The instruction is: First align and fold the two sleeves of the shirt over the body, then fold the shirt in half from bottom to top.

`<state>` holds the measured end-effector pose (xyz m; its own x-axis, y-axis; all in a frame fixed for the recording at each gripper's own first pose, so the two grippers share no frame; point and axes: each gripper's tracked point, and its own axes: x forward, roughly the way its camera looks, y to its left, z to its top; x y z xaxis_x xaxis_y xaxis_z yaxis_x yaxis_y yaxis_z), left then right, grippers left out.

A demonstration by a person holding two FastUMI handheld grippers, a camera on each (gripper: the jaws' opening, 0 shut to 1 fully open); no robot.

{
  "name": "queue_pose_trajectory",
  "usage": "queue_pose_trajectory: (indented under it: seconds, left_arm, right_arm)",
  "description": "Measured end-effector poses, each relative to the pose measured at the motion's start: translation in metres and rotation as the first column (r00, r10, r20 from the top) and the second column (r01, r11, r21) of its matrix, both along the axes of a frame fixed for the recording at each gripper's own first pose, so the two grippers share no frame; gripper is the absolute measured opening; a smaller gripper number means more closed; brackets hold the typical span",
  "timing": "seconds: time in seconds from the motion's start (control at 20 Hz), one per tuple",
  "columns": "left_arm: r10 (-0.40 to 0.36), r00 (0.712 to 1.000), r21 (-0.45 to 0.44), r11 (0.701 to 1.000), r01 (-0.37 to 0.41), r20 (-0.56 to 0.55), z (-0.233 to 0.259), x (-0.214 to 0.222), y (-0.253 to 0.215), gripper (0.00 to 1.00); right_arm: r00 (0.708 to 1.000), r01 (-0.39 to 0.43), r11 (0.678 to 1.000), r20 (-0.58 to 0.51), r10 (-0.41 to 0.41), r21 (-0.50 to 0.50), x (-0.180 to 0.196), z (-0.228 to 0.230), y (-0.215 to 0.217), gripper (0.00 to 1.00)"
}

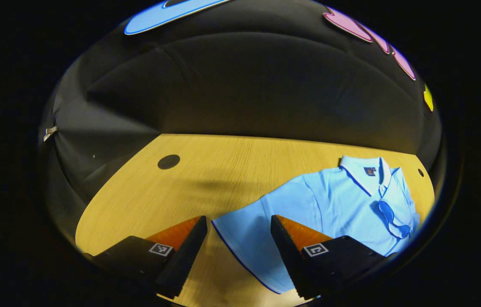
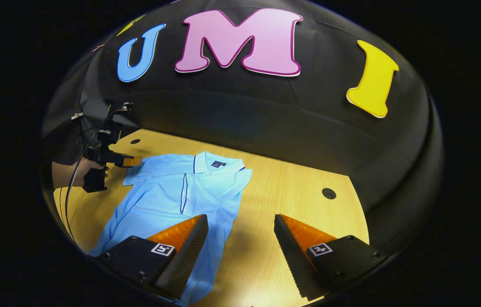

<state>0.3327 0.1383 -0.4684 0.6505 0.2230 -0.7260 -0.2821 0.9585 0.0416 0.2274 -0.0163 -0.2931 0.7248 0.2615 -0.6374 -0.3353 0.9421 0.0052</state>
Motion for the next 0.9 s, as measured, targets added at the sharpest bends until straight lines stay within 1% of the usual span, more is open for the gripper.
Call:
queue_pose_trajectory:
  seconds: [0.1,0.15,0.2,0.25,0.35,0.45,0.55,0.65,0.75,0.8,0.9]
  left_arm:
    - [-0.009,0.999,-0.031,0.999,0.008,-0.033,-0.013,-0.005,-0.007,0.92]
    - [-0.009,1.000,-0.028,1.000,0.009,-0.023,-0.012,-0.002,-0.007,0.84]
    - [-0.013,1.000,-0.039,0.999,0.012,-0.021,-0.013,0.000,-0.008,0.82]
    - [-0.012,1.000,-0.036,0.999,0.011,-0.017,-0.013,0.001,-0.010,0.76]
    - [-0.026,1.000,-0.043,0.999,0.026,-0.008,-0.014,0.005,-0.015,0.69]
    - [-0.045,0.999,-0.055,0.997,0.045,0.002,-0.014,0.009,-0.023,0.31]
    - [-0.043,0.999,-0.053,0.998,0.043,0.005,-0.012,0.012,-0.025,0.11]
    - [-0.039,0.999,-0.059,0.997,0.039,-0.009,-0.009,0.012,-0.029,0.07]
    - [-0.043,0.999,-0.054,0.998,0.043,0.004,0.002,0.015,-0.036,0.06]
    - [-0.056,0.998,-0.052,0.997,0.057,0.019,0.009,0.018,-0.045,0.06]
    - [-0.118,0.992,-0.021,0.993,0.118,0.038,0.026,0.027,-0.067,0.06]
  right_arm:
    - [1.000,0.006,1.000,0.001,-0.006,0.004,-0.001,0.001,0.000,0.98]
    - [1.000,0.010,1.000,0.002,-0.010,0.007,-0.002,0.001,-0.001,0.97]
    - [1.000,0.014,1.000,0.002,-0.014,0.006,-0.003,0.002,-0.003,0.98]
    - [1.000,0.017,1.000,0.001,-0.017,0.002,-0.005,0.000,-0.005,0.97]
    - [1.000,0.023,1.000,-0.008,-0.023,0.002,-0.010,-0.004,-0.008,0.98]
    - [0.999,0.038,0.999,-0.026,-0.038,0.009,-0.018,-0.010,-0.010,0.98]
    - [0.998,0.053,0.998,-0.042,-0.053,0.019,-0.024,-0.016,-0.012,0.98]
    - [0.997,0.062,0.998,-0.045,-0.061,0.021,-0.027,-0.019,-0.014,0.98]
    - [0.997,0.065,0.998,-0.040,-0.064,0.023,-0.028,-0.018,-0.016,0.98]
    - [0.997,0.068,0.997,-0.036,-0.067,0.024,-0.028,-0.018,-0.017,0.98]
    - [0.997,0.072,0.997,-0.032,-0.071,0.026,-0.029,-0.017,-0.018,0.98]
